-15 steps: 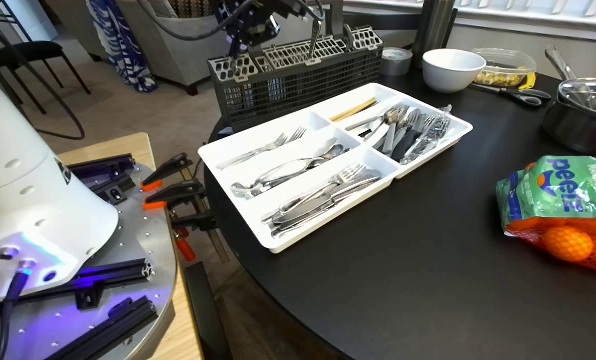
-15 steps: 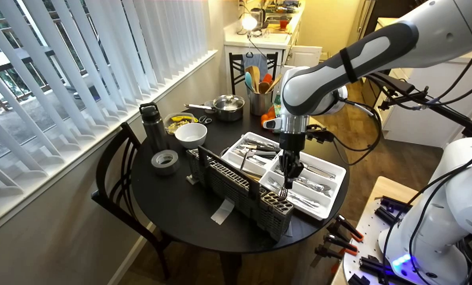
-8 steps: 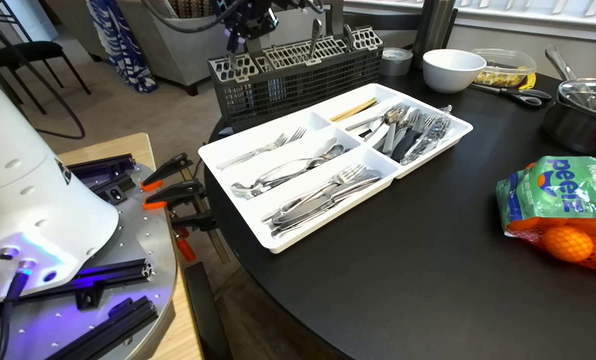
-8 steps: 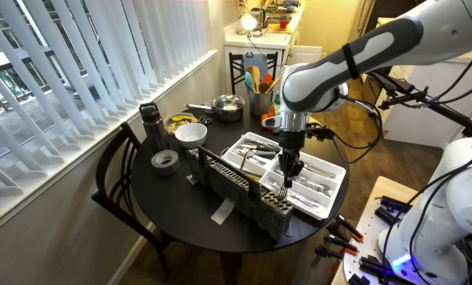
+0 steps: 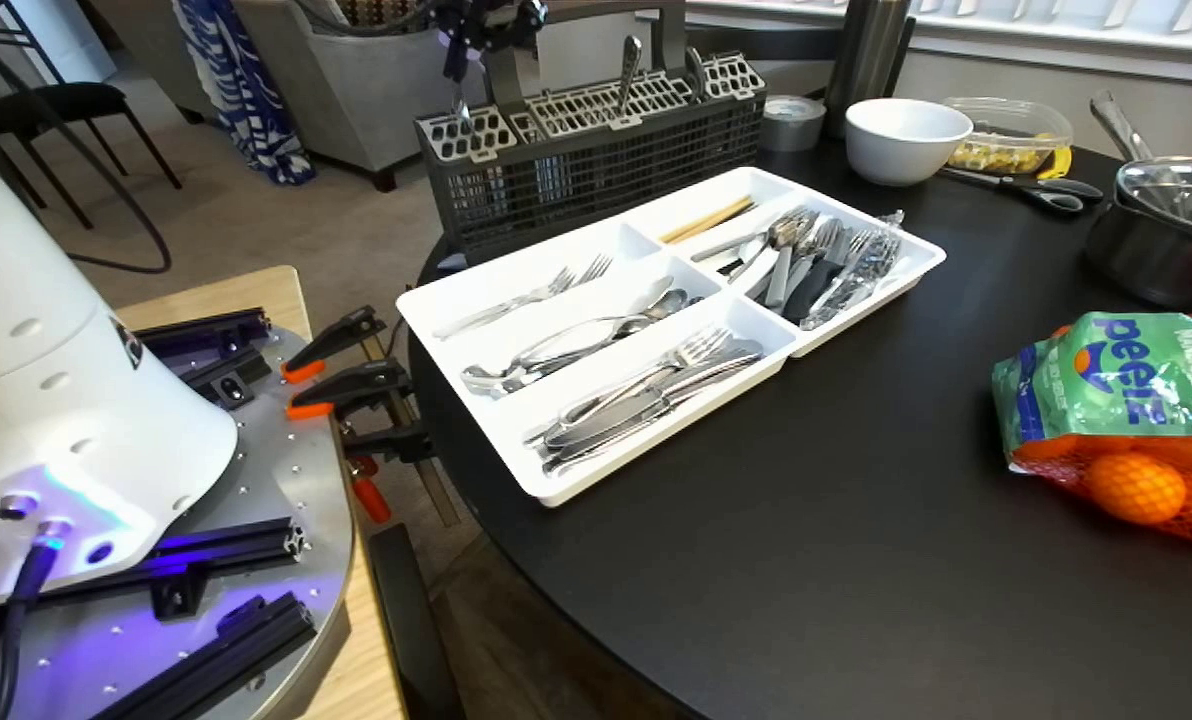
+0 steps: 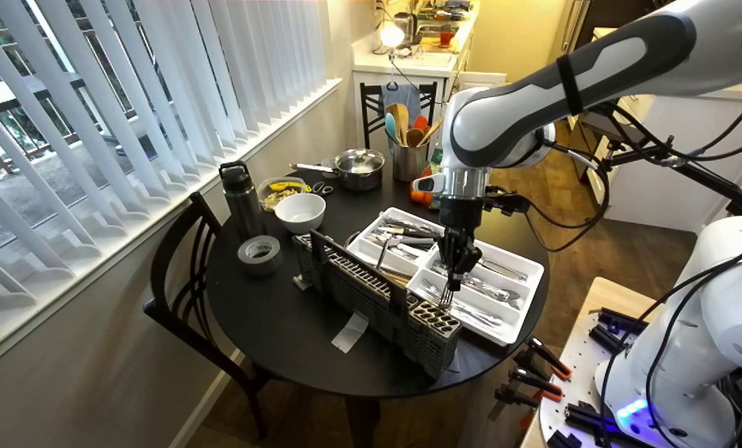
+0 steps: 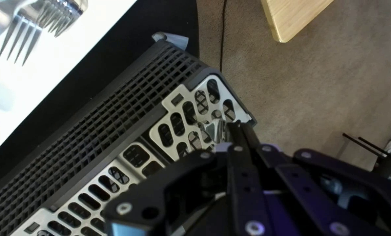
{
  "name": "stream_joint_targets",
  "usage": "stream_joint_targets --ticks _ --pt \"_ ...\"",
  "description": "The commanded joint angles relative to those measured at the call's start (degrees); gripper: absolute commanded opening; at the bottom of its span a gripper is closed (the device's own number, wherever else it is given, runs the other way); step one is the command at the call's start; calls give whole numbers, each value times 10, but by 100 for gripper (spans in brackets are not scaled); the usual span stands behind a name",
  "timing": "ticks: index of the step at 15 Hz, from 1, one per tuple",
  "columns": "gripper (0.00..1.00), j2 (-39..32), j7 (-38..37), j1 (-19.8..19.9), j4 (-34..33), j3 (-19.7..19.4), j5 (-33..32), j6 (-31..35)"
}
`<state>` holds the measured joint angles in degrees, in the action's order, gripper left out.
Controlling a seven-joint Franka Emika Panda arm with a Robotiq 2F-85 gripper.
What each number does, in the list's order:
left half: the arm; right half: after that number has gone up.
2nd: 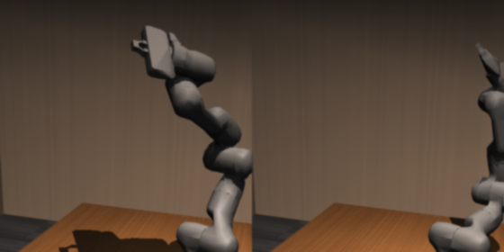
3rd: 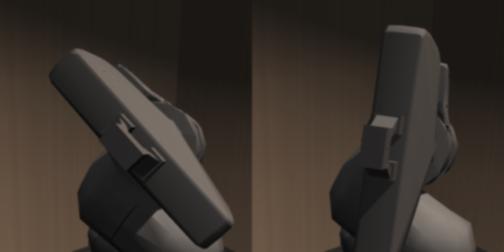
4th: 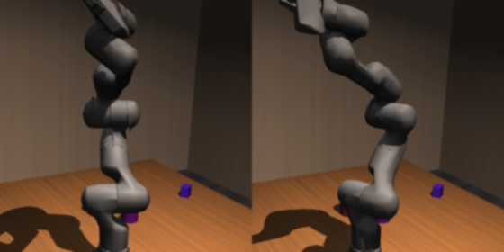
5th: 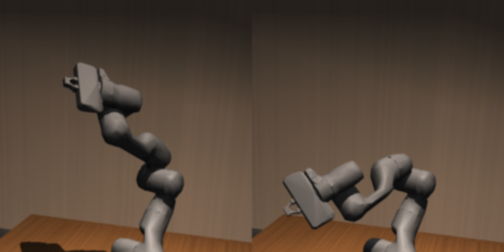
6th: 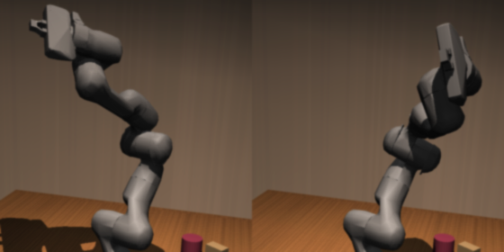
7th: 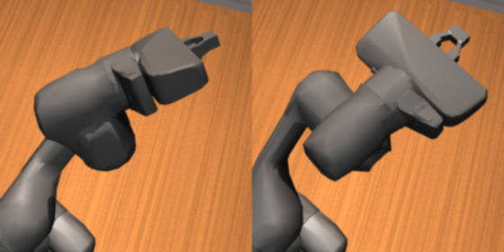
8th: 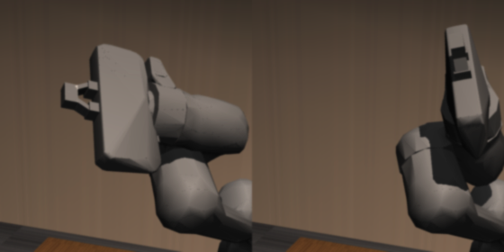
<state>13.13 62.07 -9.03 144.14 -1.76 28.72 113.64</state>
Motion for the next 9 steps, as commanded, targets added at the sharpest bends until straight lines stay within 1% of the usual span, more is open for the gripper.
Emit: stream_joint_targets --ticks 1,4,7,9 --pt "1 39 -7 5 5 10 -14 -37" --pt "1 70 -18 7 9 12 -37 -57" --pt "1 109 -48 13 12 10 -76 -62" --pt "1 130 -61 14 11 6 -90 -67"
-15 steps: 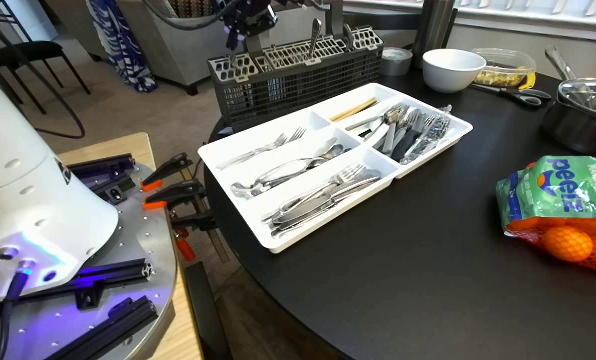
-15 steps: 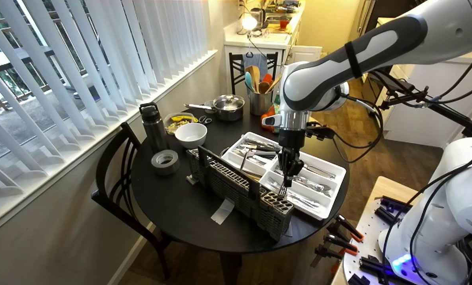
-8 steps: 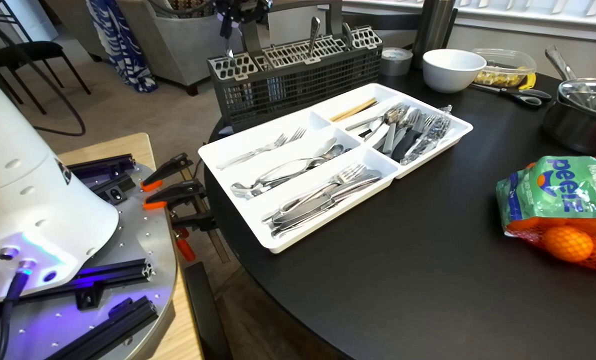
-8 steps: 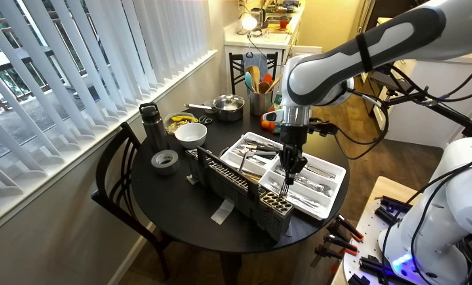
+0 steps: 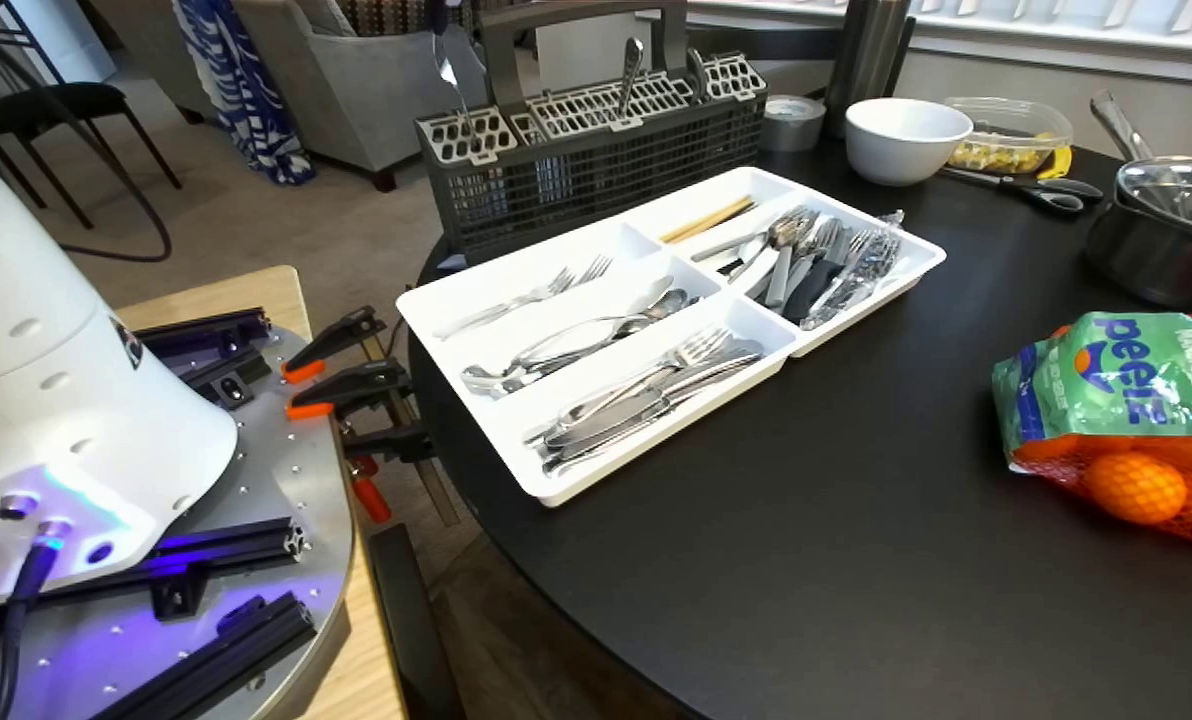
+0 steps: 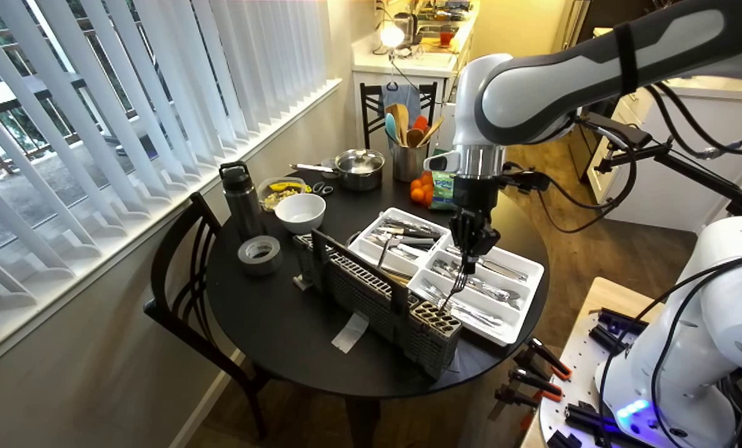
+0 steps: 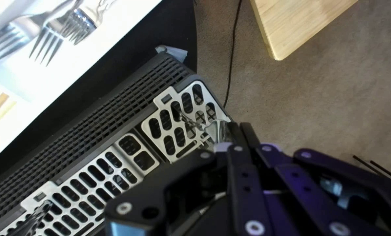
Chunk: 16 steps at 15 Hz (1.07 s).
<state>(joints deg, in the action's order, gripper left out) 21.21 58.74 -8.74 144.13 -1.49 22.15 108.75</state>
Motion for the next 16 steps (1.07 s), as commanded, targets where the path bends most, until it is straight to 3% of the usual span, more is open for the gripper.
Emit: stream_joint_targets --ticks 1,11,16 --pt "1 56 -33 10 9 2 -27 -23" --pt "1 132 -78 5 9 5 -41 -53" --pt "1 132 -169 20 -10 3 -68 -66"
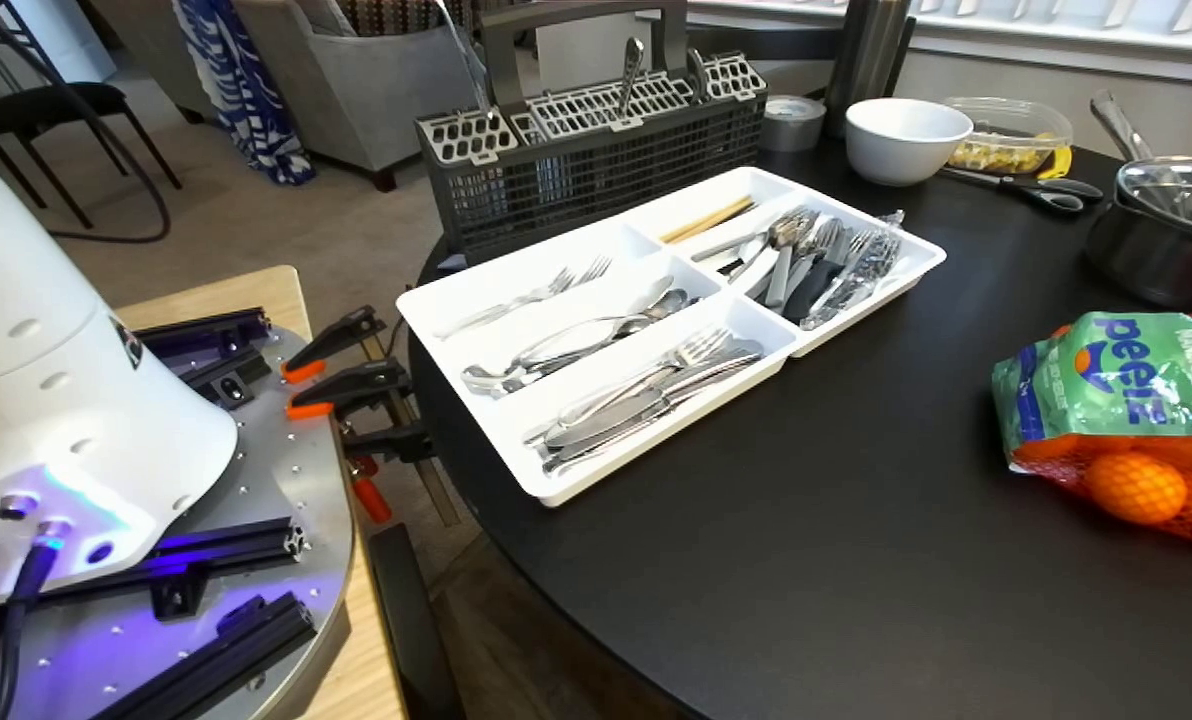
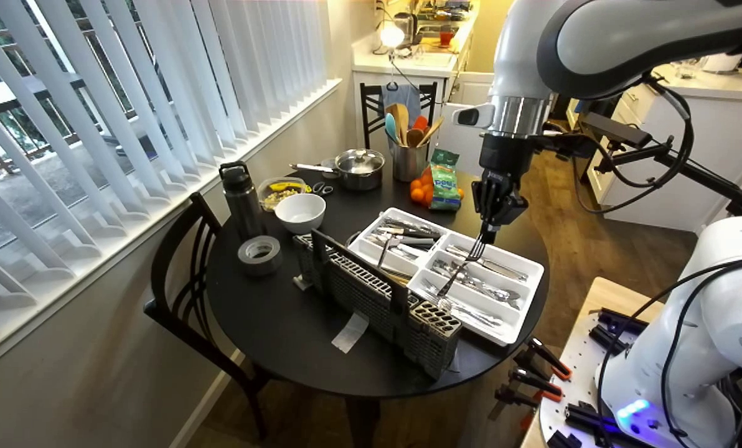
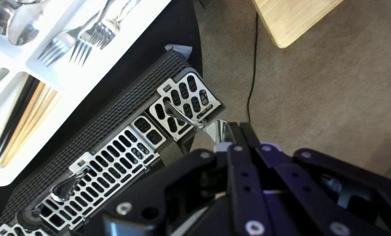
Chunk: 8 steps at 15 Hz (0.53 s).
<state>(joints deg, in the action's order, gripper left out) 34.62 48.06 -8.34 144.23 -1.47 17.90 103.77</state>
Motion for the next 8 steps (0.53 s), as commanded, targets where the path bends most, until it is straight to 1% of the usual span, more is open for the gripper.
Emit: stream_joint_targets --ticks 1,4,8 --pt "1 -14 -88 21 -15 -2 -32 -10" --pt "1 -55 -136 42 -30 -31 -50 -12" --pt "1 -132 -176 68 -52 -66 -48 -16"
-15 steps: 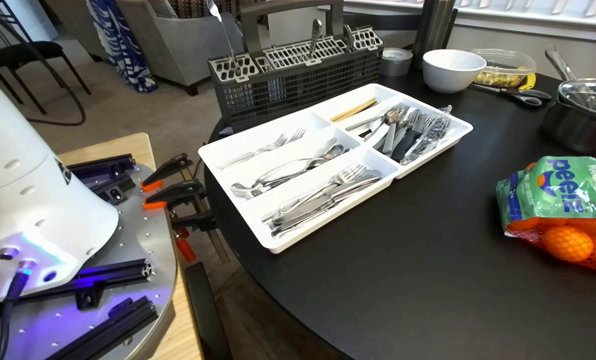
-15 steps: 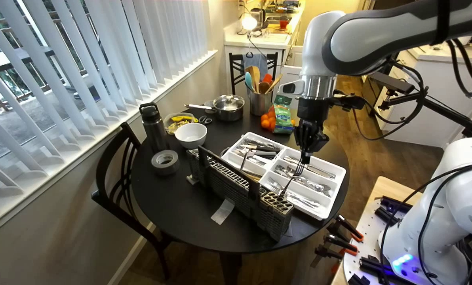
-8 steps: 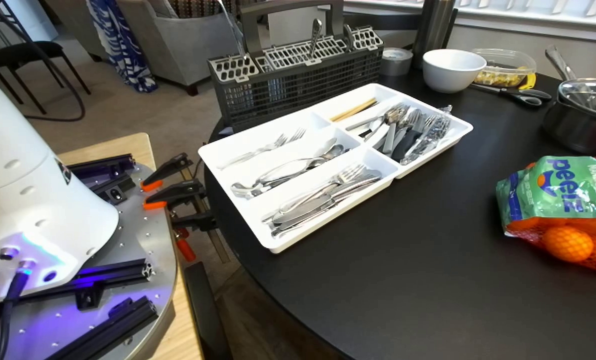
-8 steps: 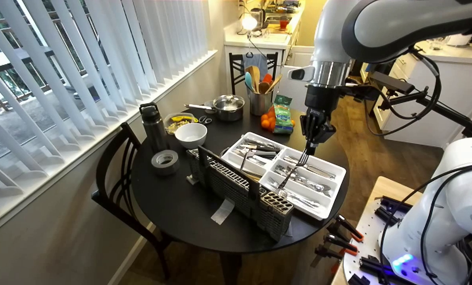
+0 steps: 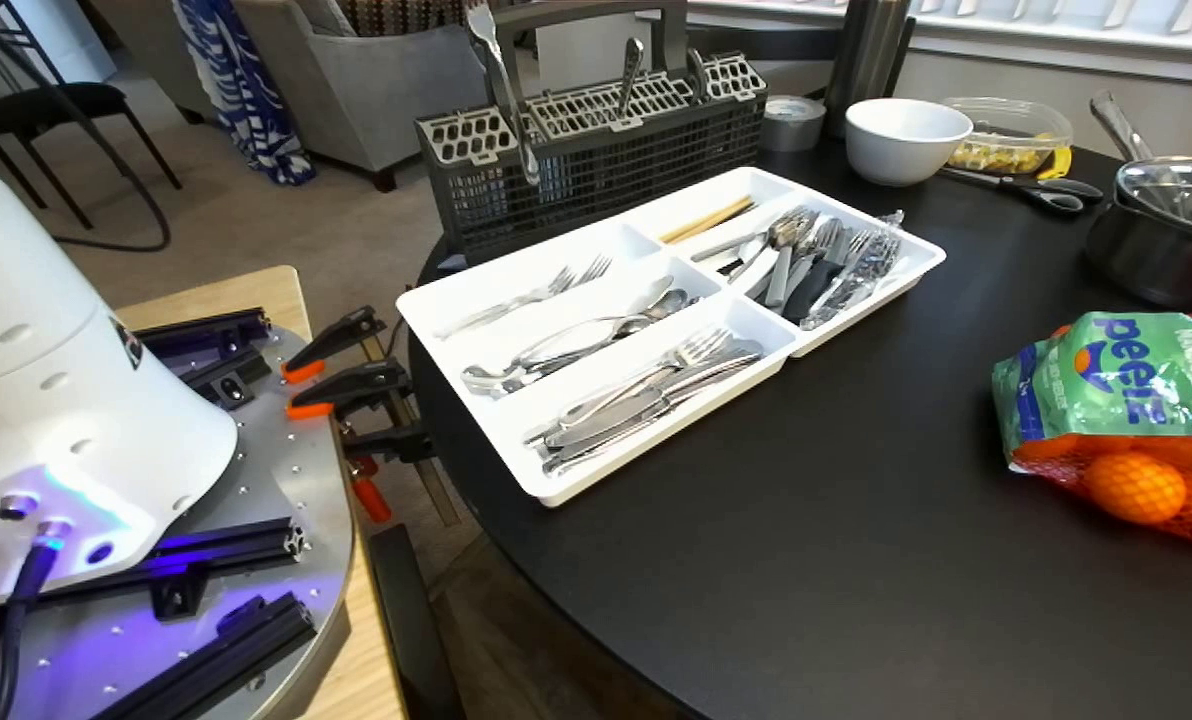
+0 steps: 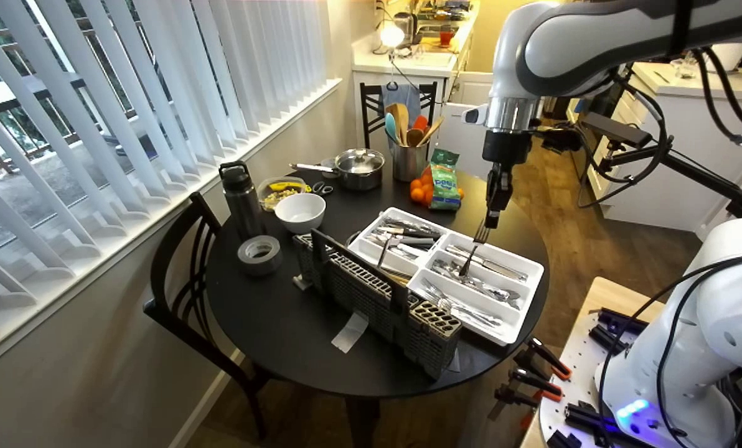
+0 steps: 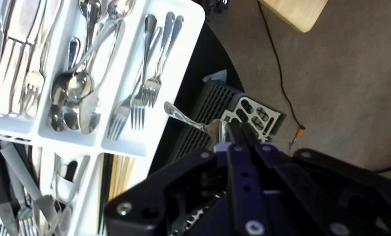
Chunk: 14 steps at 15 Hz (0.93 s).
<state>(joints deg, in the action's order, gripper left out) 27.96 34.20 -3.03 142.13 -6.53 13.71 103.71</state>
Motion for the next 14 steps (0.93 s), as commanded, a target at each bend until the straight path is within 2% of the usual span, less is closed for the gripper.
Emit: stream_joint_targets --ticks 1,8,14 --pt "1 -85 -42 18 -38 -22 1 -19" --pt "1 -186 -53 24 -73 -23 36 -45" --pt "2 -242 -50 31 -101 -10 48 -115"
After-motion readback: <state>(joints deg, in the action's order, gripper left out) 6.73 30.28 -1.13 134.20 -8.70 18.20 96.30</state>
